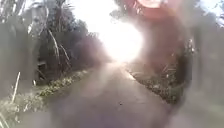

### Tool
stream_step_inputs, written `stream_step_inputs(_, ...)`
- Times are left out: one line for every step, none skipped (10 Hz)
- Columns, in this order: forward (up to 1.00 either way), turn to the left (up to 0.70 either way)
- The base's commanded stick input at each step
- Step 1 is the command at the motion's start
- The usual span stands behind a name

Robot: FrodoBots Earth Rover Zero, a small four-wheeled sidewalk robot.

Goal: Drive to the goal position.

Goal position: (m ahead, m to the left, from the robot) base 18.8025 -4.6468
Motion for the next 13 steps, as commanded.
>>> stream_step_inputs(1.00, 0.00)
stream_step_inputs(1.00, 0.00)
stream_step_inputs(1.00, 0.00)
stream_step_inputs(1.00, 0.00)
stream_step_inputs(1.00, 0.00)
stream_step_inputs(1.00, 0.00)
stream_step_inputs(1.00, 0.00)
stream_step_inputs(1.00, 0.00)
stream_step_inputs(1.00, 0.00)
stream_step_inputs(1.00, 0.00)
stream_step_inputs(1.00, 0.00)
stream_step_inputs(1.00, 0.00)
stream_step_inputs(1.00, 0.00)
